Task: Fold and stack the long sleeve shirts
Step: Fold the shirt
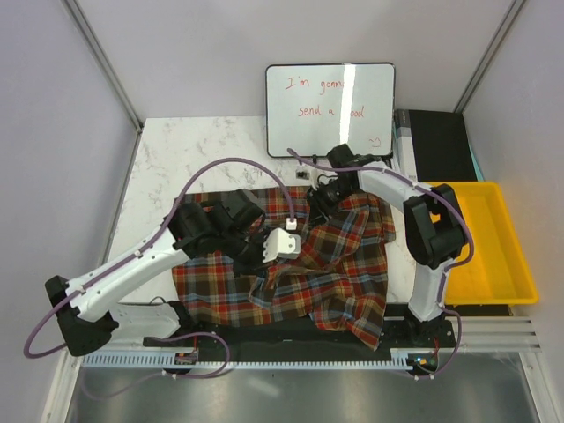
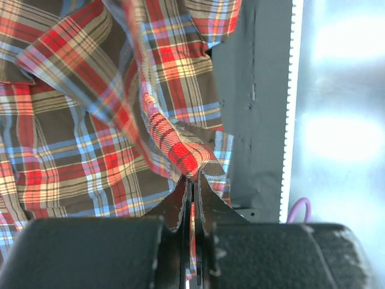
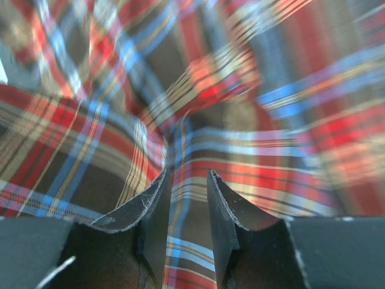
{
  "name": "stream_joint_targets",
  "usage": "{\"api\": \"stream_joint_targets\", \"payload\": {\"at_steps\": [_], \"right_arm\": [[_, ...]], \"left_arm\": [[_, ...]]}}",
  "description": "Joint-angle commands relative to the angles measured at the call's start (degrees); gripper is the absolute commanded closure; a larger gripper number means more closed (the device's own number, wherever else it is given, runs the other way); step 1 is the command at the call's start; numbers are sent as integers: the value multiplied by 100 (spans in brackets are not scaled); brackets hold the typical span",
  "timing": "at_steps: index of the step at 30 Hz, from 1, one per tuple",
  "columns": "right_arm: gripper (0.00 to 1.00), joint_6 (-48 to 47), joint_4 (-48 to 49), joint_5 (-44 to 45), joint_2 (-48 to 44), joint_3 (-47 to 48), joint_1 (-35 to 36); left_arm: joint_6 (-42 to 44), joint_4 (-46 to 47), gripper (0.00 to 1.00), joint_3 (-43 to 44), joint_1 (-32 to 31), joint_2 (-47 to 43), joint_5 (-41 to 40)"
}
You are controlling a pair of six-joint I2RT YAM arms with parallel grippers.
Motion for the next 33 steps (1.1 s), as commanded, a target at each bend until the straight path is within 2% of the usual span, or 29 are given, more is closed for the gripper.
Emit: {"api": "stream_joint_targets", "payload": {"at_steps": [1,6,9,12,13,15,16,19,24,27,31,33], "right_arm": [[64,-788,-667,106,370,-269,250],[65,-1104,-781,291,591,-463,418],[64,-1403,-1079,142,547,-498,532],[57,-1457,-1475,-35,477,-235,427],[47,-1387,-1502,9,433,-17,339],[38,-1317,-1511,202,336,265,-47],[30,-1273,-1511,299,327,580,-187],[23,-1185,-1634,843,423,1291,-592],[21,-1439,-2240,1081,582,1980,-1023],[12,-1535,-2285,1108,468,1841,-1129],[10,-1580,-2285,994,467,1708,-1147],[10,-1580,-2276,994,573,1699,-1138]], "left_arm": [[-333,-127,98,798,-150,248,-328],[-474,66,98,1264,-167,512,-319],[-718,240,98,1230,-141,600,-460],[-1027,505,98,897,498,530,-241],[-1071,601,98,852,1188,609,64],[-1028,611,98,869,1877,810,461],[-993,646,98,895,2359,907,698],[-896,742,98,826,2941,1276,1042],[-677,927,98,483,3602,1900,1219],[-562,1006,98,386,4164,2242,1272],[-439,875,98,429,5024,2840,1491],[-360,822,98,430,5193,2990,1526]]}}
